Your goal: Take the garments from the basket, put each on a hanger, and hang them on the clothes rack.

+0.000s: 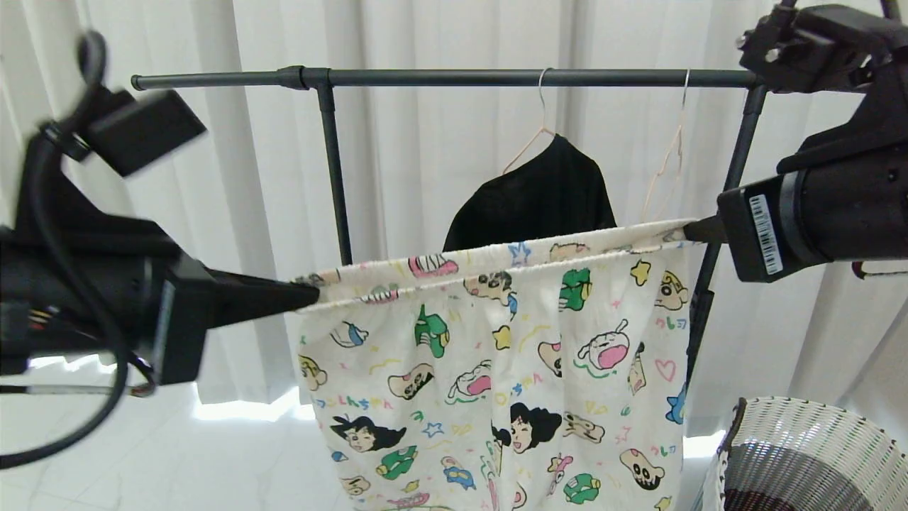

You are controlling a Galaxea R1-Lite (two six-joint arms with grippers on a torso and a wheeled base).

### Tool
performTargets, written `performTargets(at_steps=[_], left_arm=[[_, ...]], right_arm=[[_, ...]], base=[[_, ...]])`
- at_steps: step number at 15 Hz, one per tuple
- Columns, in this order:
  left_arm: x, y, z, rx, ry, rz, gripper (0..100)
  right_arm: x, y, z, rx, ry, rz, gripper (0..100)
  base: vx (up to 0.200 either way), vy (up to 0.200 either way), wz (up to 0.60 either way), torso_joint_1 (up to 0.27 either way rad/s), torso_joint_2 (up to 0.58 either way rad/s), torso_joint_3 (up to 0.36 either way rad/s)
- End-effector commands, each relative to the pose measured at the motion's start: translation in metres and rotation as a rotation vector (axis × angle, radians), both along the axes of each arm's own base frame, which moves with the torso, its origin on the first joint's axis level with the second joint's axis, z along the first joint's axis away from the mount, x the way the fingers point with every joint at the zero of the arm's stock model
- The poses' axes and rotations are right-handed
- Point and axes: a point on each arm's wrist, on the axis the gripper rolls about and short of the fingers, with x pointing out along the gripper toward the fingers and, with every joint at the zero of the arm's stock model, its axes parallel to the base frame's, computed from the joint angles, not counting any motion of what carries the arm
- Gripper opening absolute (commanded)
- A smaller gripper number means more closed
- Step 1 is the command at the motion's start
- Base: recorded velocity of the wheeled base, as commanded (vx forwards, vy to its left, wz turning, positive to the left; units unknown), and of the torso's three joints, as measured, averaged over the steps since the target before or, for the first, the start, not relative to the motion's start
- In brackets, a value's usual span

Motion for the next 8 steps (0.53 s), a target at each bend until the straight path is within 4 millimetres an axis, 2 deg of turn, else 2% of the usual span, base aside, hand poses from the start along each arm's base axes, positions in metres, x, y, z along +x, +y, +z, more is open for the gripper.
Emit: performTargets(at_steps=[1, 3, 6, 8], left_arm=[[-0.025, 0.009, 0.057, -0.1, -0.045, -0.057, 0], [-0.027, 0.003, 0.076, -0.165, -0.066, -0.079, 0], [-0.026, 0.001, 0.071, -0.16, -0.048, -0.079, 0], [-0.026, 0.001, 0.069, -0.145, -0.055, -0.089, 0]], right_arm=[[-0.004, -0.014, 0.009, 0.02, -0.033, -0.012, 0], [-0.003, -0.02, 0.019, 0.014, -0.107, 0.001, 0], [0.005, -0.02, 0.031, 0.03, -0.213, 0.016, 0], [0.005, -0.02, 0.032, 0.023, -0.225, 0.02, 0]], base=[[0.0, 0.0, 0.0, 0.0, 0.0, 0.0], [0.0, 0.0, 0.0, 0.0, 0.0, 0.0], [0.0, 0.0, 0.0, 0.0, 0.0, 0.0], [0.0, 0.0, 0.0, 0.0, 0.0, 0.0]])
